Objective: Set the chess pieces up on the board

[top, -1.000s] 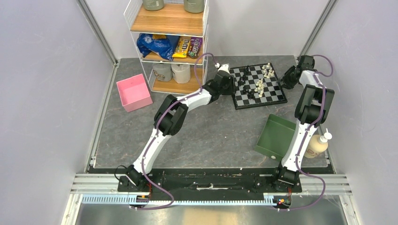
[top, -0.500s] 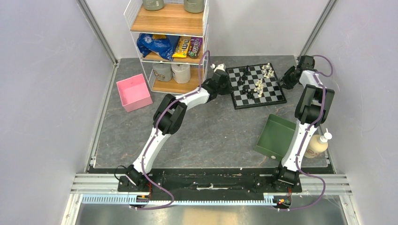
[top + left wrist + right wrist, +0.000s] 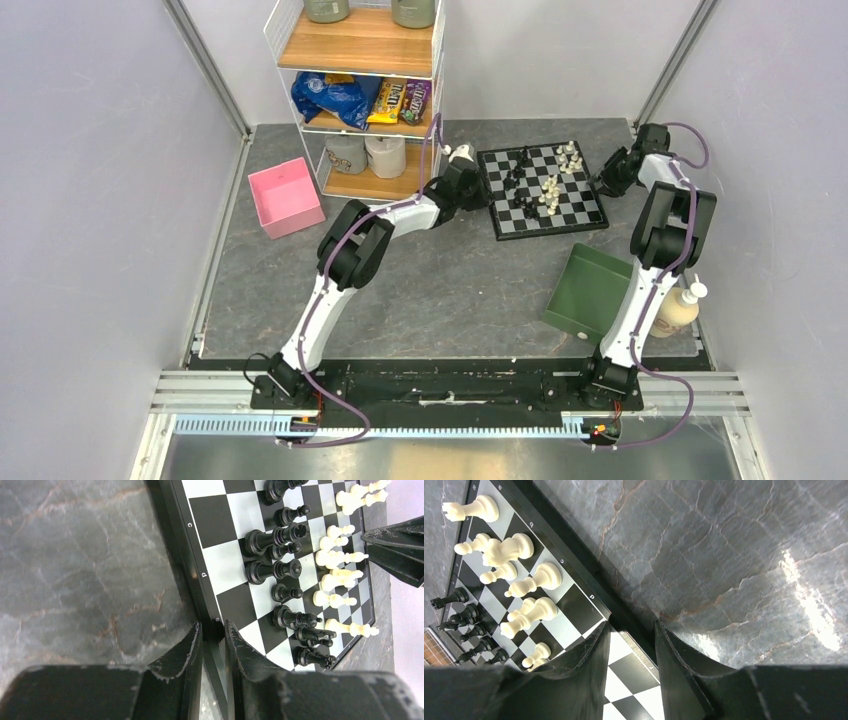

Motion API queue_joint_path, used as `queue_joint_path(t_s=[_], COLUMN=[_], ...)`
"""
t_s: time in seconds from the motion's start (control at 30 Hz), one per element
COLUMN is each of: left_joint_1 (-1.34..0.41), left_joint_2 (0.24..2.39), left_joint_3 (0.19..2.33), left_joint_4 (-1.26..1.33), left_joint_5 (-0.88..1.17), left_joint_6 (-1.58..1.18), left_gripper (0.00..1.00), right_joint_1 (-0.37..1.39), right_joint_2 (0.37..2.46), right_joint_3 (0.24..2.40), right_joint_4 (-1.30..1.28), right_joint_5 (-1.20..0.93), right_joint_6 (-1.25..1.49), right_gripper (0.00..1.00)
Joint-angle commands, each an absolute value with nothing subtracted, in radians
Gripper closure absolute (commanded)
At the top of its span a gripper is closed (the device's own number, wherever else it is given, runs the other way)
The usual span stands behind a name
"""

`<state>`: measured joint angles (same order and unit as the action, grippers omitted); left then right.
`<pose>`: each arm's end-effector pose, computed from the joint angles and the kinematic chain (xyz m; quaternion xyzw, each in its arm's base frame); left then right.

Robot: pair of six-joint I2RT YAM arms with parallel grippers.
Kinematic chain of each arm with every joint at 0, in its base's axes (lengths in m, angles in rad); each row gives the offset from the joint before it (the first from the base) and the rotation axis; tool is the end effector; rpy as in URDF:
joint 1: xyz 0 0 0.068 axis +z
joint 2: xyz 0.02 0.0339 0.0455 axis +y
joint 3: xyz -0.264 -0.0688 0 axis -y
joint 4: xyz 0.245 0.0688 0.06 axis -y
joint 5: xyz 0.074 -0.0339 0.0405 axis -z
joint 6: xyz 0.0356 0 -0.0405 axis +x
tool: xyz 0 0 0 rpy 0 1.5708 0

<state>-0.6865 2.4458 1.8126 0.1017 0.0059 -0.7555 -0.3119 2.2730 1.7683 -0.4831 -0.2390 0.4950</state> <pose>0.4254 -0.3488 0.1306 -0.0285 0.8675 -0.3297 0.3713 0.4725 -0.1435 0.1584 0.3418 0.8881 0.1398 0.2737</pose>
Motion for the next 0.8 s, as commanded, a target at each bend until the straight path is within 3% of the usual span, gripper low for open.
queue_joint_path(t_s=[0.0, 0.77], left_joint_1=[-0.718, -0.852], left_joint_2=[2.367, 2.154], left_joint_3=[1.683, 1.275], left_joint_4=[0.118, 0.184], left_joint_5=[0.019, -0.068], left_joint_6=[-0.801, -0.850], left_gripper=[0.86, 0.86], right_joint_1=[-0.302, -0.291], right_joint_2=[2.215, 2.131], right_joint_3=[1.713, 1.594], right_joint_4=[-0.566, -0.578], right_joint_5=[-0.287, -0.339], right_joint_6=[0.460, 0.412], right_gripper=[0.55, 0.53])
